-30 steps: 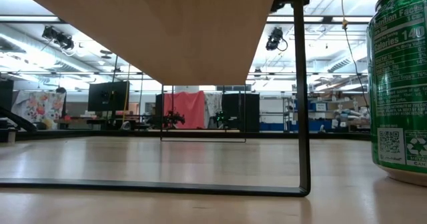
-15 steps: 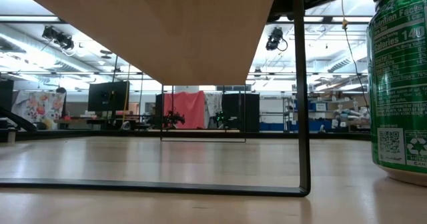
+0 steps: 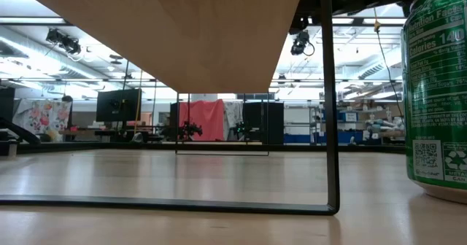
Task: Place canned beverage on shelf
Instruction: Put the red soda can on the shelf
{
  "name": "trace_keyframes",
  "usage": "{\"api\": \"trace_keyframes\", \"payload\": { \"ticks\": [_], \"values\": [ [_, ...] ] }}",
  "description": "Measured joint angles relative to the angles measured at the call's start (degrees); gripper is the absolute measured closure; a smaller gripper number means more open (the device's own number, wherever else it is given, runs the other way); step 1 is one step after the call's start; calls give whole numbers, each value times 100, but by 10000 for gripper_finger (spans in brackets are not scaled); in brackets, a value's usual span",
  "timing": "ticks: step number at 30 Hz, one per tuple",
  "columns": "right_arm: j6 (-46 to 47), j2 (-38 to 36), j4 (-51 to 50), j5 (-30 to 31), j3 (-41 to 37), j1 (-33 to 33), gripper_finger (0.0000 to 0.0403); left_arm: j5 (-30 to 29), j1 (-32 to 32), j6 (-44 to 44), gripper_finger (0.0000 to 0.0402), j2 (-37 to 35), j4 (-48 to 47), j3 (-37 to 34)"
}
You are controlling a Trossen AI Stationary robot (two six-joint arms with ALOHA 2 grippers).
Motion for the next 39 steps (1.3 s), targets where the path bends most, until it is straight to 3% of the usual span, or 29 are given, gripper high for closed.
{"api": "trace_keyframes", "payload": {
  "ticks": [6,16,31,39],
  "values": [
    [143,313,383,-75,92,-50,158,173,29,-3,186,2,-257,386],
    [316,849,563,379,483,-53,158,434,1,-399,203,20,-552,371],
    [152,779,53,125,473,48,158,-71,-279,-663,207,20,-1489,389],
    [-226,229,-696,578,463,354,158,45,-455,-904,207,13,-1446,1042]
  ]
}}
